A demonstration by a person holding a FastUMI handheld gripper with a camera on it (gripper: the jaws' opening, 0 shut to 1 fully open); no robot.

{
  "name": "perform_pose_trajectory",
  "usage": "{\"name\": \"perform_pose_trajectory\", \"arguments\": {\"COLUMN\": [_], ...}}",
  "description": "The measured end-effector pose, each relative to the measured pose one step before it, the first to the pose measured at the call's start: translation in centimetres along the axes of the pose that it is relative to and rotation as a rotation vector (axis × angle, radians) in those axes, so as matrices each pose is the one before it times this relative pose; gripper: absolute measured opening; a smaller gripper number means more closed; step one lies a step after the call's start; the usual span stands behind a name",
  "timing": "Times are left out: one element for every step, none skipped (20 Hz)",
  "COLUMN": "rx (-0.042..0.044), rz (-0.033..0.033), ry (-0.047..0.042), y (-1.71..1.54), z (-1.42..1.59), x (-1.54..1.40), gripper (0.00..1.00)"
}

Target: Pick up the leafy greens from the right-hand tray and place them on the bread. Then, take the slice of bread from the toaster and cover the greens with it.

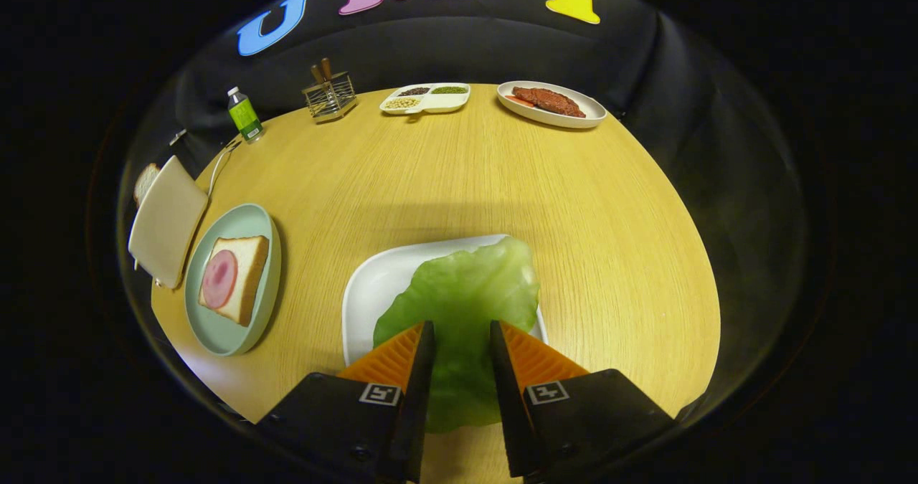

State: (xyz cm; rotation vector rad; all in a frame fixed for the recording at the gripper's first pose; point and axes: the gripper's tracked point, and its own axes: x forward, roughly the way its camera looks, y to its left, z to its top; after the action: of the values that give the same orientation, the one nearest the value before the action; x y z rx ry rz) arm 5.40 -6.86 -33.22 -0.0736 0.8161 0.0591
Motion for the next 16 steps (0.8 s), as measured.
{"name": "perform_pose_trajectory", "arguments": {"rx": [0.00057,-0.00144,-0.01162,-0.01284,0.01513,0.0147,0.01031,0.01236,0.01234,0.0045,0.00182,-0.00068,-0.0059,-0.00835,-0.00732,-0.00461], "rz": [0.00622,0.00904,0.01368,0.00398,0.00939,0.00938,0.0126,0.0107,0.01014,0.01271,0.00987,0.00722,0.00303,0.00041,0.0031,0.00436], "ry": [-0.0002,-0.00402,0.00081,-0.00357,0.00051,-0.00551,0.00438,-0.00542,-0.00152,-0.00266,-0.00611,-0.00334,-0.00266,-0.00116,-0.0029,-0.00368], "y": [-0.045,-0.059,0.106,-0.181,-0.186,-0.025,0.064,-0.058,0.069,0.144,0.201,0.165,-0.015,0.021,0.103,0.24], "z": [-0.085,0.033,-0.132,0.033,0.015,0.15,-0.103,0.209,-0.042,0.048,0.207,0.201,0.179,0.062,0.179,0.167], "x": [0.006,-0.052,0.061,0.065,-0.062,0.033,0.026,-0.299,0.246,-0.24,-0.121,-0.275,-0.204,-0.286,-0.303,-0.431], "gripper": [0.49,0.38,0.27,0.27,0.25,0.13,0.12,0.11,0.09,0.08,0.08,0.08,0.08,0.08,0.08,0.08]}}
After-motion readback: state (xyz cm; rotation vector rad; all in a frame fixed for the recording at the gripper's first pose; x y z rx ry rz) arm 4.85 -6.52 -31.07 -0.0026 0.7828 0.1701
